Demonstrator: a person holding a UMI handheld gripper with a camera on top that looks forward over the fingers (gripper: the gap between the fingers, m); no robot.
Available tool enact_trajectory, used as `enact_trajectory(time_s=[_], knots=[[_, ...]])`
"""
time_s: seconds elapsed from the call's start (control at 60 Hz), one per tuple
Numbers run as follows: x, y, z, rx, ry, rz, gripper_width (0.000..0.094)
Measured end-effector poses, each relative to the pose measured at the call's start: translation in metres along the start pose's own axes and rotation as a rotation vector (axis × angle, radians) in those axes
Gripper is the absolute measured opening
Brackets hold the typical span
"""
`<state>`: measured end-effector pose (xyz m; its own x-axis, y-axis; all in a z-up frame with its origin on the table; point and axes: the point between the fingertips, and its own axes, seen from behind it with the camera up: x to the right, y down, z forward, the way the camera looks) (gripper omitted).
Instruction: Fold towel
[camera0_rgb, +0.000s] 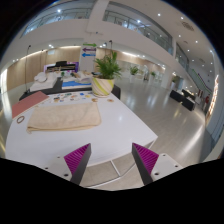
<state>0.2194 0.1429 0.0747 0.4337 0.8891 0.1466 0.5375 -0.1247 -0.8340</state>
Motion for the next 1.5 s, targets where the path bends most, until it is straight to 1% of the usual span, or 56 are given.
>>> enact_trajectory(time_s=[0.117, 0.183, 0.433, 0.567, 0.7, 0.85, 1.15, 1.233, 1.25, 1.283, 1.317, 1.35, 1.383, 1.4, 1.5], knots=[[-0.041, -0.006, -0.007, 0.008, -0.071, -0.002, 0.0854], [-0.087, -0.019, 0.004, 0.024, -0.129, -0.020, 0.0857], [-0.231, -0.038, -0.022, 0.087, -0.352, -0.140, 0.0856], [-0.288, -0.046, -0.031, 0.113, -0.424, -0.188, 0.0852], [-0.329, -0.057, -0.020, 0.118, -0.456, -0.211, 0.0853], [-0.367, -0.066, 0.019, 0.097, -0.452, -0.213, 0.0852], [-0.421, -0.066, 0.100, 0.023, -0.418, -0.247, 0.0847], [-0.428, -0.057, 0.112, -0.017, -0.421, -0.258, 0.0822], [-0.428, -0.053, 0.114, -0.030, -0.420, -0.260, 0.0841], [-0.428, -0.044, 0.116, -0.062, -0.420, -0.268, 0.0640], [-0.432, -0.044, 0.115, -0.055, -0.435, -0.250, 0.0438], [-0.422, -0.044, 0.120, -0.055, -0.391, -0.265, 0.0237], [-0.409, -0.048, 0.129, -0.038, -0.318, -0.305, 0.0035], [-0.408, -0.049, 0.130, -0.032, -0.307, -0.314, 0.0030], [-0.411, -0.050, 0.127, -0.056, -0.326, -0.334, 0.0015]])
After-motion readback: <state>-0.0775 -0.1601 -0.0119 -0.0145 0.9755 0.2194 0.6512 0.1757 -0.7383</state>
